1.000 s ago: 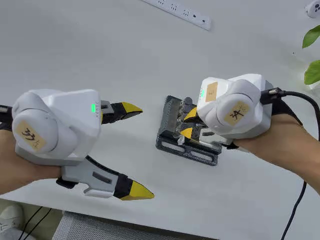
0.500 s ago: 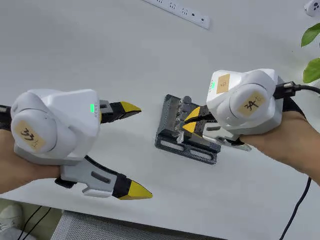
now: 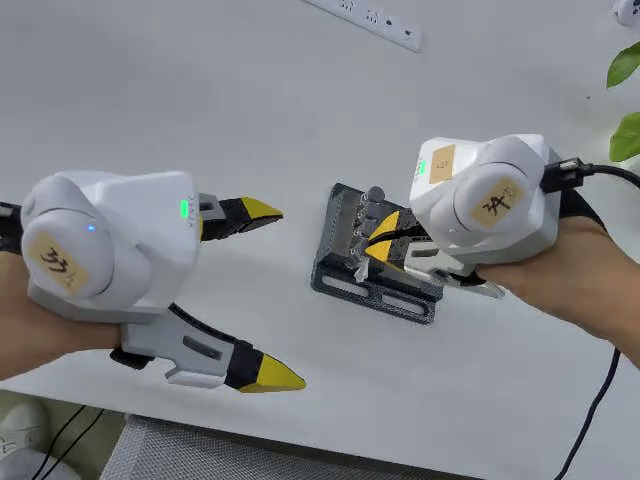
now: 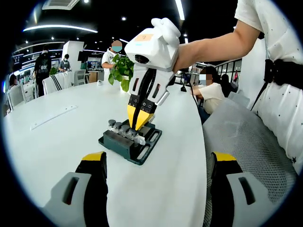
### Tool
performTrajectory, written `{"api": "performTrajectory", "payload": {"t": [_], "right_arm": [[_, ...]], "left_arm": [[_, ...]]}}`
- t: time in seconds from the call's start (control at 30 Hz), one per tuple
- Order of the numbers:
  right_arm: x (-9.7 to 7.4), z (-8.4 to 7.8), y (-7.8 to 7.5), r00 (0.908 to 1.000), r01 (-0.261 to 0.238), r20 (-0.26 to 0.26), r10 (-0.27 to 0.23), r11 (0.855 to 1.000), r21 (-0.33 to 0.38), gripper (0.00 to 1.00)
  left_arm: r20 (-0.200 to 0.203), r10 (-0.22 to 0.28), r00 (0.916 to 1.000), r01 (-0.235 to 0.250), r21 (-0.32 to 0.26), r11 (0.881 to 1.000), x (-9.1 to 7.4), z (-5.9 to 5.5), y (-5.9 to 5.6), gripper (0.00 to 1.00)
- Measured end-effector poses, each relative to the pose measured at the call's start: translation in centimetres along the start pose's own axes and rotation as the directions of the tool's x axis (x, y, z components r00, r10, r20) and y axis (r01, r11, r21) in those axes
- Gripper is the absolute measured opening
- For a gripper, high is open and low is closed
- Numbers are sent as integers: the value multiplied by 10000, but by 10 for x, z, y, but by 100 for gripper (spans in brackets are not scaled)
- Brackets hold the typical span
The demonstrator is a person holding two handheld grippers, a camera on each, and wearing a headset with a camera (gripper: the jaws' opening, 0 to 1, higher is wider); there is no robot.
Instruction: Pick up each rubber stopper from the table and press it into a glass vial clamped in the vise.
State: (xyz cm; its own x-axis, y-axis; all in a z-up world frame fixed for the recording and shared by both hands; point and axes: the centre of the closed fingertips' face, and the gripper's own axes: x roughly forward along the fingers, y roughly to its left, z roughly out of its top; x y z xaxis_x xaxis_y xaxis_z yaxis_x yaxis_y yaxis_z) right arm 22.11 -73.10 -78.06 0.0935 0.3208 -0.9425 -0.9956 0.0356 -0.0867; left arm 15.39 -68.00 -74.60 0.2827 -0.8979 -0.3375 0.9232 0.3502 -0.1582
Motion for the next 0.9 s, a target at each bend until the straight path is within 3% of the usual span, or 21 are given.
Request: {"api": "performTrajectory", "payload": {"t": [0.3, 0.9], "right_arm": [[0, 1, 0, 9995, -87, -319, 79, 9996, -264, 0], [2, 1, 0, 9952, -497, -828, 514, 9985, 225, 0]], "left_arm": [[-26, 13, 10000, -13, -35, 10000, 0, -1, 1, 89], [94, -10, 10000, 10, -9, 10000, 1, 2, 0, 89]]}}
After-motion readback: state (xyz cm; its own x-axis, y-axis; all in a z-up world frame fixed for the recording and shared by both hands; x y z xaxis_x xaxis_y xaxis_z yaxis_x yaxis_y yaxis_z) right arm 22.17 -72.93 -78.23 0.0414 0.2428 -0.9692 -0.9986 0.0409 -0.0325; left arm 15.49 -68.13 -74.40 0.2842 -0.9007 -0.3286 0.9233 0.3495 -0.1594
